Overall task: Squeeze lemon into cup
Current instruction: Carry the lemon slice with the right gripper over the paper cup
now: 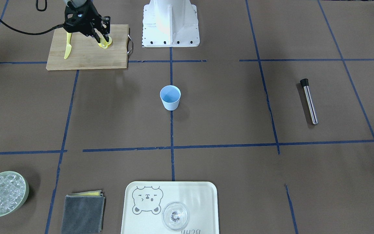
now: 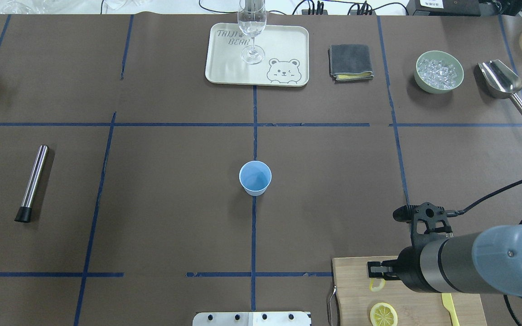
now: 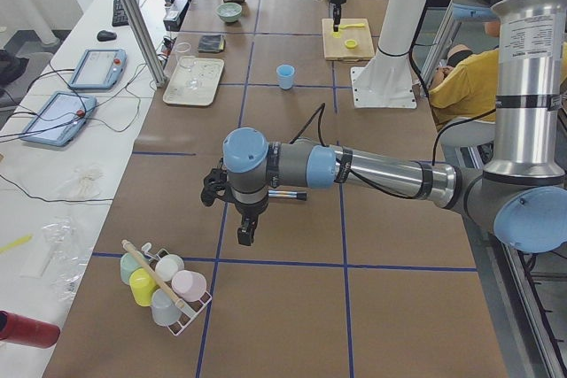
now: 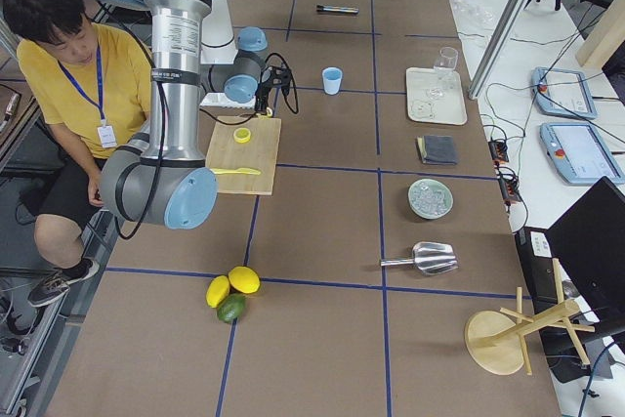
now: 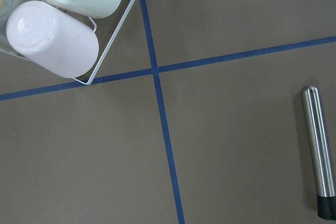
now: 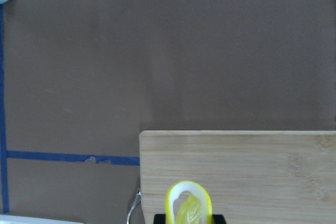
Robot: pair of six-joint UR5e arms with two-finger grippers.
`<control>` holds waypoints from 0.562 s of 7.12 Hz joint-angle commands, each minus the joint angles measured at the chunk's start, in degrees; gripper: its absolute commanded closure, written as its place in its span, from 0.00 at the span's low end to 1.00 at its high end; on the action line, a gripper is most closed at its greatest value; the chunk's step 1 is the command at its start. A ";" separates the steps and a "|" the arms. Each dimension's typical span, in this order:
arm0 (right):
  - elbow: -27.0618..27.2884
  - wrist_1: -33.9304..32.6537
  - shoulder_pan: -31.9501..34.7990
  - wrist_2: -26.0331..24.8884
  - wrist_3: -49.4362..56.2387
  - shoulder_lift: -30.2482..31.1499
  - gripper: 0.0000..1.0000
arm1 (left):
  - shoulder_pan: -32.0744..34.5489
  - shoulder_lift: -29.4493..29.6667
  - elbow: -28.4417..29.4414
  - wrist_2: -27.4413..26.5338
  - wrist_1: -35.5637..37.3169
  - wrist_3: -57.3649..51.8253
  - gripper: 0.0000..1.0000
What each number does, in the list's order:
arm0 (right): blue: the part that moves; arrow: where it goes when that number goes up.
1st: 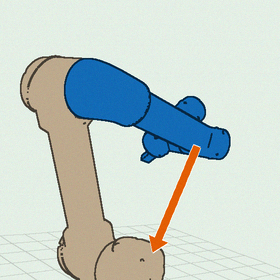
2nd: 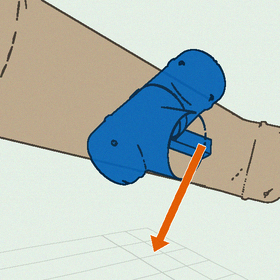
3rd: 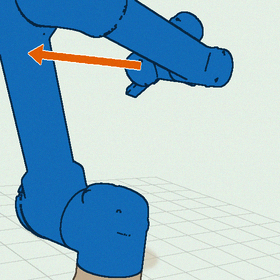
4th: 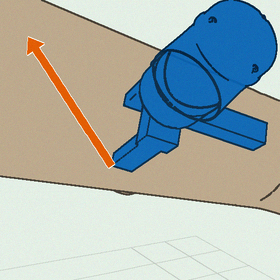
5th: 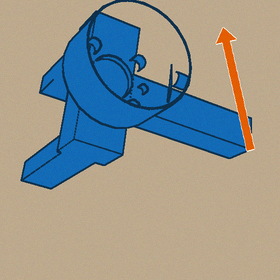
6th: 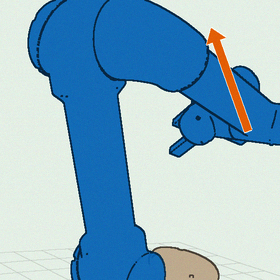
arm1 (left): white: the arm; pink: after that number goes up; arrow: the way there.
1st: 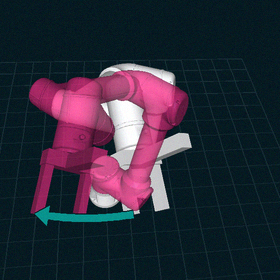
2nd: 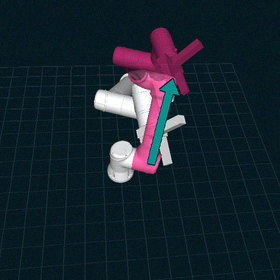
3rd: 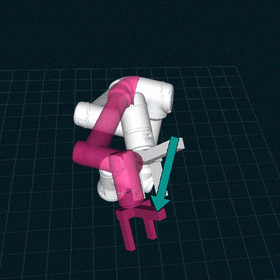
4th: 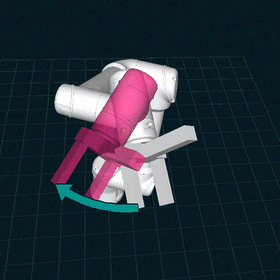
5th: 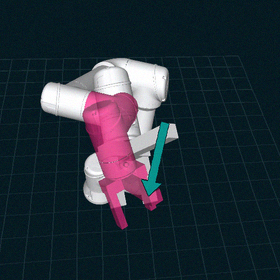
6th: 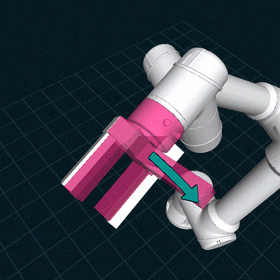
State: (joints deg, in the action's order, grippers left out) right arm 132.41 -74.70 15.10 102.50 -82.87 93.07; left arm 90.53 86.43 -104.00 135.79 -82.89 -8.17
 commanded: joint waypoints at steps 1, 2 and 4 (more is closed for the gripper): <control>-3.89 -3.06 4.57 1.56 0.08 -10.23 0.62 | 0.09 -0.03 0.02 0.00 0.01 0.00 0.00; -6.78 -7.87 7.72 3.57 0.08 -18.29 0.62 | 0.09 -0.03 -0.07 0.00 0.01 0.00 0.00; -14.59 -10.30 12.13 5.26 -0.18 -29.48 0.62 | 0.09 -0.03 -0.07 0.00 0.01 0.00 0.00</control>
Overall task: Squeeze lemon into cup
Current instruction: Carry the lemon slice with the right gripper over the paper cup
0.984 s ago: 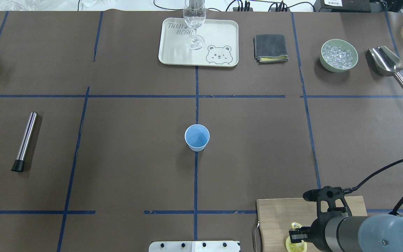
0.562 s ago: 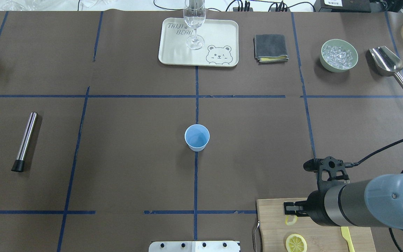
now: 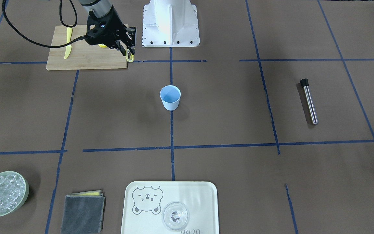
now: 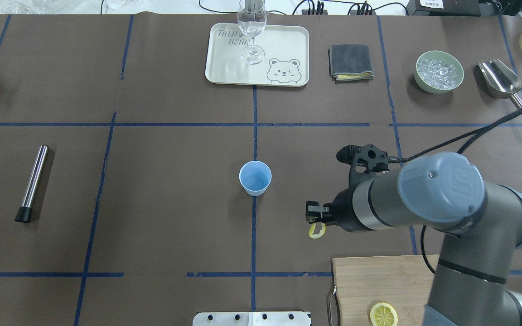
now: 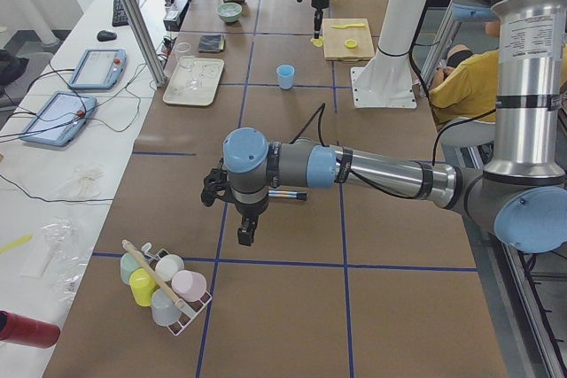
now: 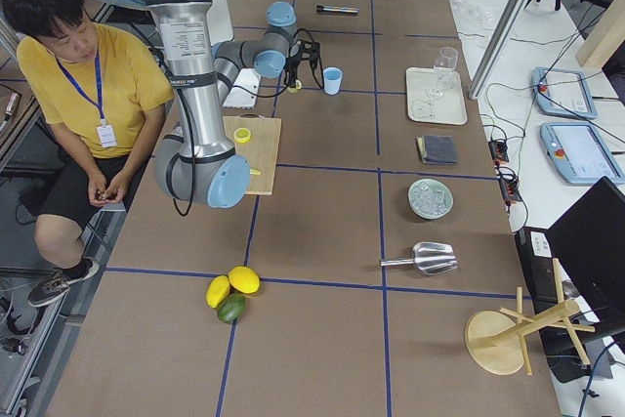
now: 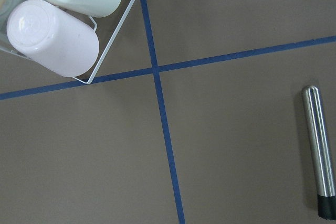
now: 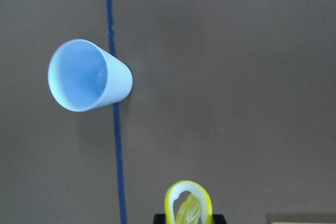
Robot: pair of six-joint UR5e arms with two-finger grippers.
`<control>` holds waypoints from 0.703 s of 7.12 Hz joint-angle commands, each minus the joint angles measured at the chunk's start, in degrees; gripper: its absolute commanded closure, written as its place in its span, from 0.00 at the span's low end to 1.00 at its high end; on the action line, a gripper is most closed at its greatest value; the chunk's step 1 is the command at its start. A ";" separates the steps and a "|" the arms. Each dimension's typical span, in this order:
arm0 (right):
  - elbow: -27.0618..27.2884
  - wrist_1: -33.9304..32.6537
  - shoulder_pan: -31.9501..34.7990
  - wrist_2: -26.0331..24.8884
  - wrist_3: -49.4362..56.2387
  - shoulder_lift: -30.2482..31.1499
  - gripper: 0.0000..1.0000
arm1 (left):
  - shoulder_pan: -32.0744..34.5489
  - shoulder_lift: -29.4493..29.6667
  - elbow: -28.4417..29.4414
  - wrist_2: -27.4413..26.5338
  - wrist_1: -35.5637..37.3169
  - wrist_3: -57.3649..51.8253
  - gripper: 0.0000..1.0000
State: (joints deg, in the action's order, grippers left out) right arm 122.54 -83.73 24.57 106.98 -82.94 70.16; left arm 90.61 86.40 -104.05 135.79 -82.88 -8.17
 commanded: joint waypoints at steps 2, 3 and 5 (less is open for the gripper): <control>-12.81 -1.00 4.61 0.77 -0.21 -14.40 0.61 | 0.00 -0.09 -0.09 0.09 0.00 0.00 0.00; -16.85 -0.22 4.70 0.51 -3.51 -17.57 0.61 | 0.00 -0.09 -0.10 0.35 0.00 0.00 0.00; -21.71 4.16 4.61 0.51 -4.95 -18.57 0.61 | 0.00 -0.44 -0.27 2.20 0.00 0.00 0.00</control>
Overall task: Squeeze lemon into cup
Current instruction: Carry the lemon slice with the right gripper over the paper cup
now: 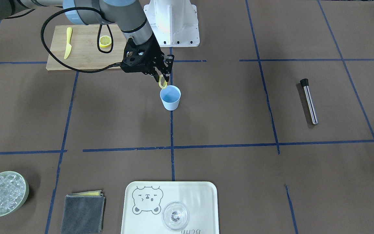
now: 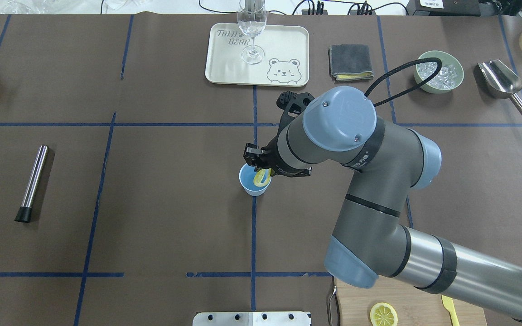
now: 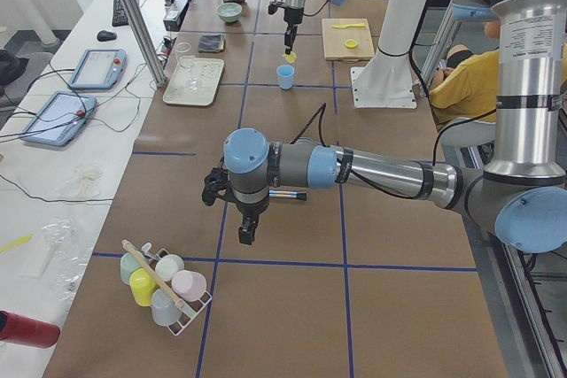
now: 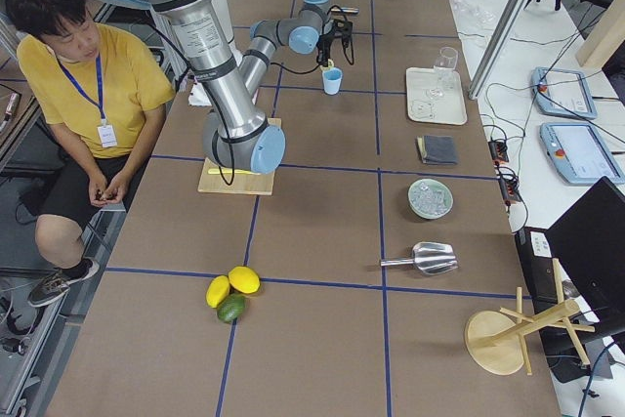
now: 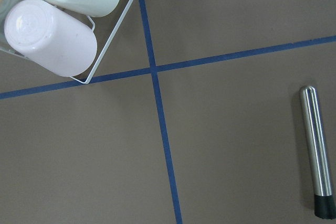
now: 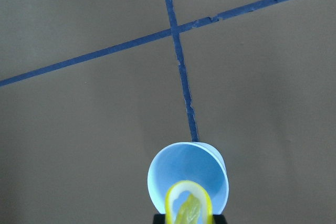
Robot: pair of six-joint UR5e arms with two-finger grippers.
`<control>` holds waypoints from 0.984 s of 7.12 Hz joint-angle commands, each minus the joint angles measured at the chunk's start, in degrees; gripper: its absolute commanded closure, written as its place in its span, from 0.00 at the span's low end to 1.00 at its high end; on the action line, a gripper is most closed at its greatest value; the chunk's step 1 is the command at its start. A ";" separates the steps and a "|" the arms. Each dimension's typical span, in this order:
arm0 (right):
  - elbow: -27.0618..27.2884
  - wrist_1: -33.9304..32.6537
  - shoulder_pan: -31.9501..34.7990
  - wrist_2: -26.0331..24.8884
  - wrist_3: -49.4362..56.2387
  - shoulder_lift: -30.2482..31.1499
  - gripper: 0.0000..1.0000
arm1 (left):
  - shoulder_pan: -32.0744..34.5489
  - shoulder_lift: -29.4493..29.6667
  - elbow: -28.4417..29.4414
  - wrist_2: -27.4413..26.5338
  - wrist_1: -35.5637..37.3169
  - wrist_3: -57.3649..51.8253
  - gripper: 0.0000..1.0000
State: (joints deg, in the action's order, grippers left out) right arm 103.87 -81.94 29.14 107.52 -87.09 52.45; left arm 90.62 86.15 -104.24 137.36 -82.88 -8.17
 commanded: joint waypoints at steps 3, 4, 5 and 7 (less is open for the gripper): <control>-5.44 3.63 -0.23 -0.21 -0.97 -1.21 0.47 | 0.00 -0.28 -0.35 0.63 0.00 0.00 0.00; -5.52 3.63 -0.75 -0.21 -0.88 -1.03 0.32 | 0.00 -0.28 -0.35 0.63 0.00 0.00 0.00; -5.52 3.63 -1.10 -0.29 -0.97 -0.94 0.27 | 0.00 -0.28 -0.35 0.63 0.00 0.00 0.00; -5.44 3.63 -1.20 -0.21 -1.06 -1.03 0.18 | 0.00 -0.28 -0.35 1.50 0.00 0.00 0.00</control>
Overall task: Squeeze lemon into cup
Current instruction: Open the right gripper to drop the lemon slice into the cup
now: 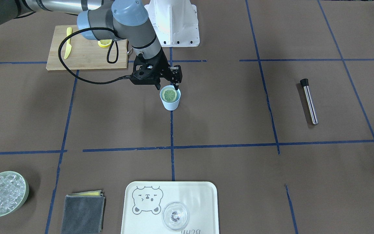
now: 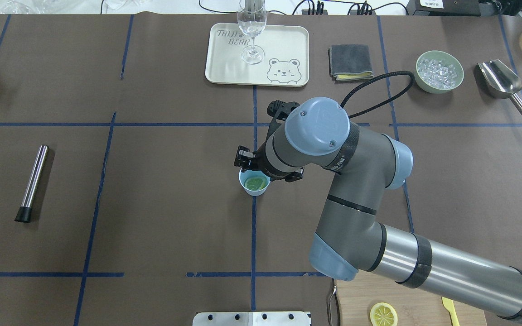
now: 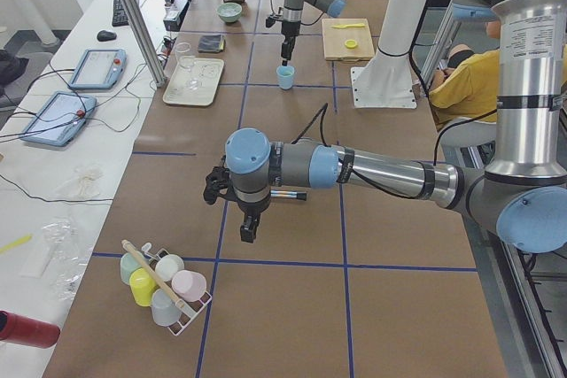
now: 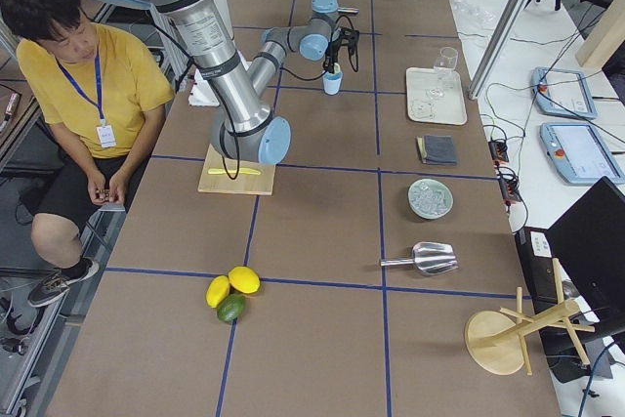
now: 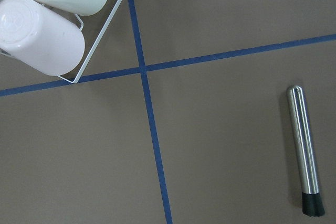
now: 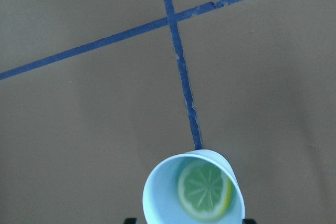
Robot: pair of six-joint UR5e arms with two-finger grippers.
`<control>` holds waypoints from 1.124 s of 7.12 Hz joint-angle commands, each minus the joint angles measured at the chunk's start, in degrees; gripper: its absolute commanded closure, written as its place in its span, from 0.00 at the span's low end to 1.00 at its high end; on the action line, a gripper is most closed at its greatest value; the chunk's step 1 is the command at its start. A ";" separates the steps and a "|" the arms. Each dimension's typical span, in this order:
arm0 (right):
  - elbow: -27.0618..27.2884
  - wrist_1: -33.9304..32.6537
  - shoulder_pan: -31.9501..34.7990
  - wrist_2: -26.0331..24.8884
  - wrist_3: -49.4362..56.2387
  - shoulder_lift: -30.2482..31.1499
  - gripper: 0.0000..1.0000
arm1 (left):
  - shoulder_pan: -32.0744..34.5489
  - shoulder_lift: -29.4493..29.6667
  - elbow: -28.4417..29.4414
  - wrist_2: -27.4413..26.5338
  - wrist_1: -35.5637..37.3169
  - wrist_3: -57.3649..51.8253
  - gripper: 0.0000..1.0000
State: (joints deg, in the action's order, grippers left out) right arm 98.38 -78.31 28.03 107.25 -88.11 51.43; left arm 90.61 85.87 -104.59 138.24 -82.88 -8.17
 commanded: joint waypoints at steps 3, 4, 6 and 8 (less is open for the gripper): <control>8.62 -0.35 0.88 0.50 0.14 5.57 0.00 | -2.27 0.26 0.70 1.94 -4.36 1.92 0.00; 14.93 -0.35 2.10 1.20 0.22 11.70 0.00 | -6.98 0.35 0.61 1.51 -6.13 5.76 0.00; 17.63 -0.09 5.52 4.52 0.92 17.28 0.00 | -15.44 0.52 2.36 0.63 -17.26 11.82 0.00; 17.29 0.27 5.54 4.54 2.95 18.27 0.00 | -21.61 0.70 3.32 -10.59 -18.89 24.19 0.00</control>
State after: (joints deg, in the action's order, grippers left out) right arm 115.73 -78.22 33.44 111.59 -85.96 68.98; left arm 71.92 86.43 -102.19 132.60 -100.36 8.81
